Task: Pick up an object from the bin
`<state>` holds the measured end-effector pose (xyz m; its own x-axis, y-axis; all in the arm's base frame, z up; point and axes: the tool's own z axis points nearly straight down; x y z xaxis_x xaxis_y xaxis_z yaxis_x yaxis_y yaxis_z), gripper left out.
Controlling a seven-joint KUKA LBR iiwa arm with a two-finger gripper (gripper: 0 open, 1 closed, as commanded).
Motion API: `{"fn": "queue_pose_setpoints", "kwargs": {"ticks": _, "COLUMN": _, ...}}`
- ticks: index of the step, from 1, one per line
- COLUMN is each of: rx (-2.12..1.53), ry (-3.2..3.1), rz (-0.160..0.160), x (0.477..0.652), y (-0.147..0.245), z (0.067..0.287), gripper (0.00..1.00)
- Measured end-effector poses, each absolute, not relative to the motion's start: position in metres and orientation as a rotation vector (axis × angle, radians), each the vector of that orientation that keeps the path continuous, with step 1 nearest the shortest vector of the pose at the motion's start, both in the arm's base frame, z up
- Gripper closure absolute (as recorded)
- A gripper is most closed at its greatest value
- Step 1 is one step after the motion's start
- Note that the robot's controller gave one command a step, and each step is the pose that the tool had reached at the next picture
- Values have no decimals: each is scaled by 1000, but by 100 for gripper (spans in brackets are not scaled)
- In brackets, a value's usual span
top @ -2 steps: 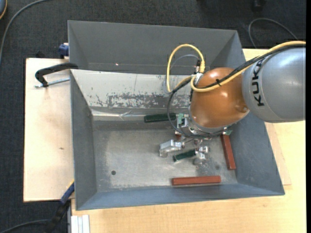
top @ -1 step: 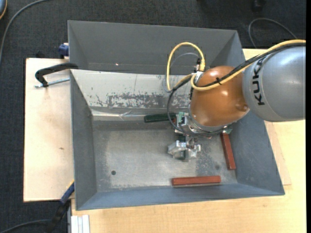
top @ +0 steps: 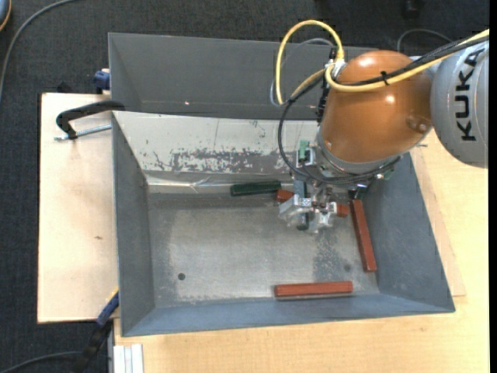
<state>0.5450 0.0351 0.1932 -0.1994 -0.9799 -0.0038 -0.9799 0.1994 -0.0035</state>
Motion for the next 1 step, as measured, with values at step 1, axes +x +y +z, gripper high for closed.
{"fn": "queue_pose_setpoints", "kwargs": {"ticks": 1, "rx": -2023, "ry": 2390, "rz": -6, "x": 550, "y": 41, "z": 239, "gripper": 100}}
